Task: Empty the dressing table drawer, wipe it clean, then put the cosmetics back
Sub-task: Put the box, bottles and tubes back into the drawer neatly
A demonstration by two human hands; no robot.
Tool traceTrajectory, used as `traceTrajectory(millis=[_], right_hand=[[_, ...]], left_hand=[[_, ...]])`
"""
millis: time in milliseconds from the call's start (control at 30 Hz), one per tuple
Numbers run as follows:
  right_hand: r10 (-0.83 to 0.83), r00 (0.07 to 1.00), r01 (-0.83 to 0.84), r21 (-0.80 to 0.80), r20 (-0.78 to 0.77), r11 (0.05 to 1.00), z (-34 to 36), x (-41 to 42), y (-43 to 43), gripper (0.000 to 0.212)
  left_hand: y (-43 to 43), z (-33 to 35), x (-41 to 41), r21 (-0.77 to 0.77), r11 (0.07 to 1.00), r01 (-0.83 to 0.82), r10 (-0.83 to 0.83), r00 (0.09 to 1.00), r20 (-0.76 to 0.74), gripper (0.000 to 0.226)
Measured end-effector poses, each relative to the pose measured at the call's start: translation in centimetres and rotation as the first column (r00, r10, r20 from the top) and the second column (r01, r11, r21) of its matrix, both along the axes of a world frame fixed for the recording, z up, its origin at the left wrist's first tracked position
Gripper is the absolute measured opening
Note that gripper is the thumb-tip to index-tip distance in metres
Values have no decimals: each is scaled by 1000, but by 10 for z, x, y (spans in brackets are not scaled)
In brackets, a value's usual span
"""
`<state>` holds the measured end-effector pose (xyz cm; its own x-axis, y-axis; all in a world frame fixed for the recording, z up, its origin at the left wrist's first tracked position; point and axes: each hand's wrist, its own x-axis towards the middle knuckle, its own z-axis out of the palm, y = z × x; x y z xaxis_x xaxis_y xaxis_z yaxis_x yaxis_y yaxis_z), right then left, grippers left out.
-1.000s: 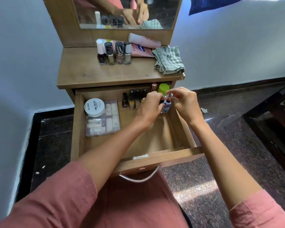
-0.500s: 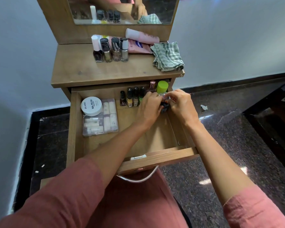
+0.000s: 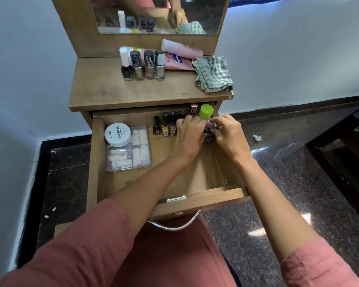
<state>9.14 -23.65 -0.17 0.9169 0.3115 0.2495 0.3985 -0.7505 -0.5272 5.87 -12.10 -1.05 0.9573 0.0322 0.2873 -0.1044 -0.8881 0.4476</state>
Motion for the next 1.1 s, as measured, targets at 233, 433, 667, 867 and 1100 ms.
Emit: traceTrajectory(millis=[233, 433, 667, 867, 1100], right_hand=[[-13, 996, 8, 54, 90, 998, 13, -1, 3, 18], [5, 995, -25, 184, 104, 983, 41, 8, 37, 16], [105, 989, -126, 221, 103, 967, 78, 30, 101, 21], [138, 990, -140, 152, 26, 978, 92, 66, 143, 42], [228, 973, -230, 102, 28, 968, 93, 71, 153, 42]], left_hand=[[8, 14, -2, 13, 1000, 11, -12, 999, 47, 15], [43, 43, 0, 7, 999, -42, 41, 986, 163, 15], [104, 80, 20, 51, 973, -224, 203, 942, 266, 25], [138, 104, 45, 194, 938, -286, 244, 946, 213, 38], [141, 111, 62, 345, 908, -237, 216, 972, 97, 28]])
